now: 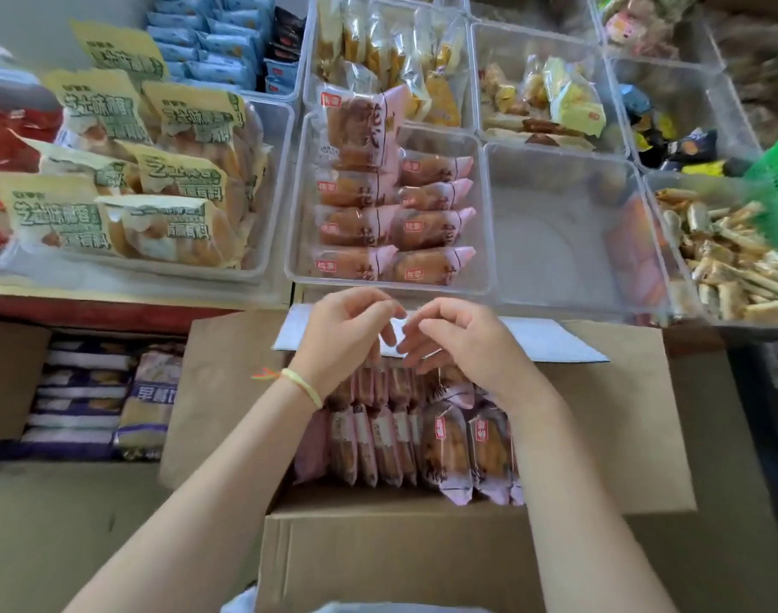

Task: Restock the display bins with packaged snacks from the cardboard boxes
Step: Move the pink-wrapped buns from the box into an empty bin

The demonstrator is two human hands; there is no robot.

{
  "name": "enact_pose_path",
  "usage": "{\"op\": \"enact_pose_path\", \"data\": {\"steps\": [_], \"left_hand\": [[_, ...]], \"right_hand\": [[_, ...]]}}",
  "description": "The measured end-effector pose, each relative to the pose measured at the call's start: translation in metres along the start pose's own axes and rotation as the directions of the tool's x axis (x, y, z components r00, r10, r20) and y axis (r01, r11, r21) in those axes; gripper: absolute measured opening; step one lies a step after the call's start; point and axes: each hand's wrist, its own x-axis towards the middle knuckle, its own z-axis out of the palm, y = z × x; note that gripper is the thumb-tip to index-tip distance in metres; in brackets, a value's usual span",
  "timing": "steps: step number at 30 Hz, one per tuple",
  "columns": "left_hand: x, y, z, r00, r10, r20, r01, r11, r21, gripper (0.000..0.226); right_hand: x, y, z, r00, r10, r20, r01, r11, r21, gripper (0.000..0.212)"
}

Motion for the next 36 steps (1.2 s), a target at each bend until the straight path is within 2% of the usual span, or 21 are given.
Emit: {"op": "enact_pose_path", "data": {"steps": [3, 5, 8, 10, 12, 14, 15, 17, 19, 21, 22, 24, 26, 28, 30, 32, 34, 36], "left_hand": [[-0.026, -0.014, 0.017, 0.997, 0.021, 0.067, -0.024, 0.999, 0.039, 0.022], [-0.036, -0.018, 0.026, 0.993, -0.003, 0.118, -0.006, 0.997, 0.075, 0.021], [-0.04, -0.027, 0.036, 0.98, -0.066, 0.187, 0.025, 0.977, 0.213, 0.022], [-0.042, -0.032, 0.038, 0.958, -0.107, 0.267, -0.012, 0.913, 0.407, 0.021], [-0.046, -0.033, 0.04, 0.901, -0.215, 0.376, -0.027, 0.838, 0.545, 0.022], [-0.05, -0.039, 0.044, 0.833, -0.337, 0.44, -0.051, 0.744, 0.666, 0.025], [-0.053, -0.043, 0.045, 0.817, -0.373, 0.44, -0.064, 0.7, 0.711, 0.027], [-0.057, -0.053, 0.047, 0.838, -0.382, 0.39, -0.018, 0.694, 0.719, 0.035], [-0.061, -0.061, 0.049, 0.887, -0.347, 0.306, 0.069, 0.753, 0.654, 0.039], [-0.061, -0.063, 0.05, 0.92, -0.306, 0.246, 0.106, 0.796, 0.596, 0.035], [-0.059, -0.064, 0.05, 0.928, -0.293, 0.23, 0.113, 0.81, 0.576, 0.034], [-0.056, -0.065, 0.051, 0.937, -0.265, 0.227, 0.099, 0.825, 0.556, 0.033], [-0.053, -0.067, 0.052, 0.943, -0.251, 0.22, 0.091, 0.827, 0.554, 0.031], [-0.052, -0.072, 0.051, 0.944, -0.26, 0.201, 0.109, 0.824, 0.556, 0.031], [-0.051, -0.08, 0.05, 0.953, -0.254, 0.163, 0.127, 0.827, 0.547, 0.038], [-0.05, -0.09, 0.048, 0.971, -0.211, 0.11, 0.148, 0.896, 0.418, 0.043], [-0.052, -0.092, 0.045, 0.98, -0.189, 0.064, 0.168, 0.955, 0.243, 0.039], [-0.054, -0.09, 0.037, 0.963, -0.259, 0.071, 0.249, 0.959, 0.133, 0.051]], "right_hand": [[-0.018, 0.037, 0.01, 0.99, 0.139, 0.031, -0.135, 0.984, -0.115, 0.026], [-0.019, 0.061, 0.014, 0.982, 0.191, -0.017, -0.188, 0.945, -0.266, 0.027], [-0.02, 0.088, 0.018, 0.98, 0.186, -0.067, -0.191, 0.799, -0.57, 0.024], [-0.024, 0.099, 0.025, 0.969, 0.246, -0.033, -0.197, 0.682, -0.704, 0.021], [-0.029, 0.11, 0.028, 0.947, 0.32, -0.037, -0.217, 0.548, -0.808, 0.019], [-0.031, 0.128, 0.027, 0.938, 0.327, -0.115, -0.263, 0.455, -0.851, 0.027], [-0.031, 0.139, 0.025, 0.938, 0.298, -0.179, -0.302, 0.444, -0.843, 0.034], [-0.03, 0.153, 0.021, 0.921, 0.22, -0.323, -0.39, 0.496, -0.776, 0.038], [-0.028, 0.159, 0.016, 0.879, 0.178, -0.443, -0.464, 0.537, -0.705, 0.044], [-0.022, 0.164, 0.011, 0.845, 0.173, -0.506, -0.504, 0.575, -0.644, 0.051], [-0.017, 0.166, 0.009, 0.845, 0.177, -0.504, -0.503, 0.582, -0.638, 0.048], [-0.008, 0.167, 0.007, 0.87, 0.17, -0.463, -0.465, 0.597, -0.654, 0.037], [-0.004, 0.166, 0.008, 0.907, 0.151, -0.393, -0.398, 0.612, -0.683, 0.035], [-0.01, 0.161, 0.013, 0.934, 0.065, -0.351, -0.289, 0.715, -0.636, 0.032], [-0.022, 0.155, 0.019, 0.925, -0.07, -0.374, -0.142, 0.849, -0.509, 0.019], [-0.039, 0.141, 0.018, 0.918, -0.112, -0.381, -0.03, 0.937, -0.347, 0.021], [-0.05, 0.13, 0.011, 0.959, -0.042, -0.279, -0.017, 0.978, -0.206, 0.03], [-0.059, 0.122, 0.002, 0.99, 0.033, -0.134, -0.034, 0.999, -0.004, 0.028]]}}
